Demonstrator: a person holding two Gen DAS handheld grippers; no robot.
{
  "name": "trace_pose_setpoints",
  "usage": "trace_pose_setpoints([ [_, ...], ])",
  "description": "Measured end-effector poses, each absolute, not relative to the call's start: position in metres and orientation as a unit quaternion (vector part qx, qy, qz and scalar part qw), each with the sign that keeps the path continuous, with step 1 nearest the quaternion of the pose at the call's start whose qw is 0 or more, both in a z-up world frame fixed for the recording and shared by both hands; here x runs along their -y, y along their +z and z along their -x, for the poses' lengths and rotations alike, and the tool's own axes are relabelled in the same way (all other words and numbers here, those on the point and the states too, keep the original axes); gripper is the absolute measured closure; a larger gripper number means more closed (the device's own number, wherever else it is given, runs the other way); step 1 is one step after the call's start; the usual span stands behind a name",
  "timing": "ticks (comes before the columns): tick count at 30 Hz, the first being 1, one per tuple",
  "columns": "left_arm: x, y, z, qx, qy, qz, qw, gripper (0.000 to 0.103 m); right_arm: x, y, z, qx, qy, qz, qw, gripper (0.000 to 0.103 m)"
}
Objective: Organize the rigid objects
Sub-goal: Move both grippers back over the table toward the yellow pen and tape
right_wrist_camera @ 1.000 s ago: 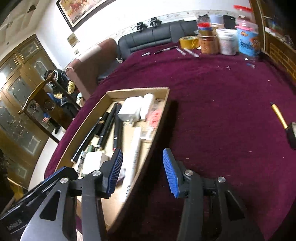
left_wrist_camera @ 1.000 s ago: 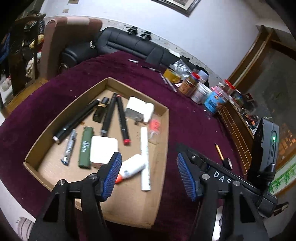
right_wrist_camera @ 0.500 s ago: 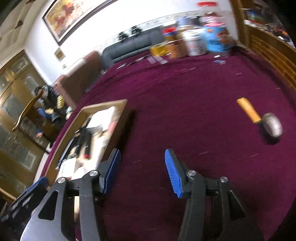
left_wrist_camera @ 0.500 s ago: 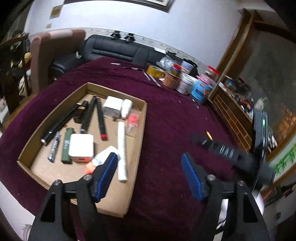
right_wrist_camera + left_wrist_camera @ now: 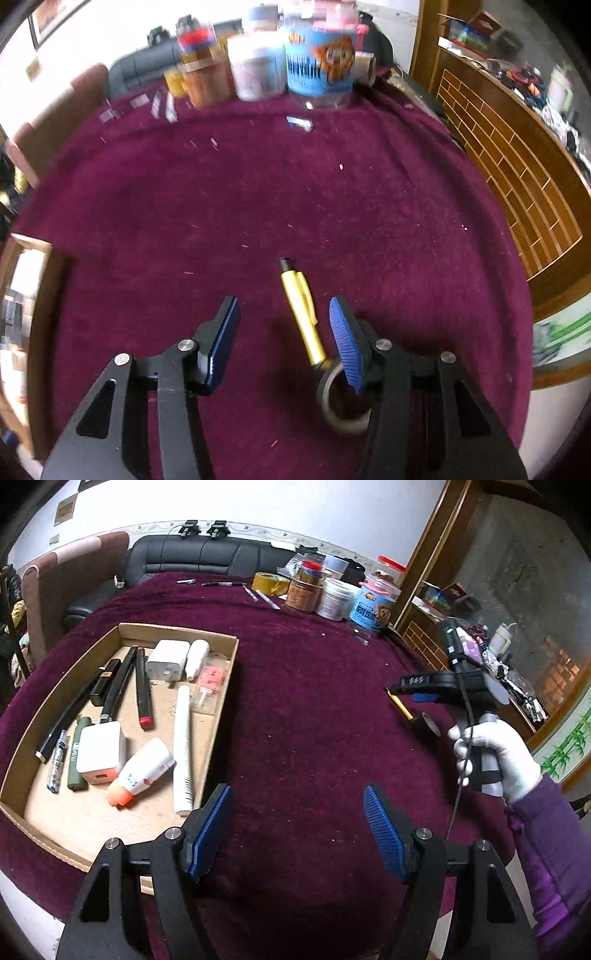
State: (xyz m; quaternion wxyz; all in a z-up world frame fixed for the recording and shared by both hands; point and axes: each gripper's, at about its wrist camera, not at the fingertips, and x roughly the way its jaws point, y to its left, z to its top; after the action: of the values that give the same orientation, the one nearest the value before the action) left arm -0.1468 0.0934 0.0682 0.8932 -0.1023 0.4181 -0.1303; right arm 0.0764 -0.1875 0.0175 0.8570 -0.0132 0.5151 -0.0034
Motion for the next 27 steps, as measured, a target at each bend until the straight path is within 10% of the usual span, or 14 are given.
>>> trace_pose_setpoints([
  [4, -0.1, 0.067, 0.144, -0.417, -0.118, 0.103, 0.895, 0.036, 0.185, 0.002, -0.083, -0.542, -0.004, 0.024, 0.84, 0.055],
  [8, -0.101, 0.059, 0.139, -0.429, -0.118, 0.113, 0.888, 0.036, 0.173, 0.002, -0.076, -0.543, 0.012, 0.049, 0.838, 0.085],
  [27, -0.103, 0.058, 0.146, -0.435, -0.129, 0.121, 0.883, 0.036, 0.137, 0.041, 0.024, -0.513, 0.134, -0.08, 0.844, 0.085],
])
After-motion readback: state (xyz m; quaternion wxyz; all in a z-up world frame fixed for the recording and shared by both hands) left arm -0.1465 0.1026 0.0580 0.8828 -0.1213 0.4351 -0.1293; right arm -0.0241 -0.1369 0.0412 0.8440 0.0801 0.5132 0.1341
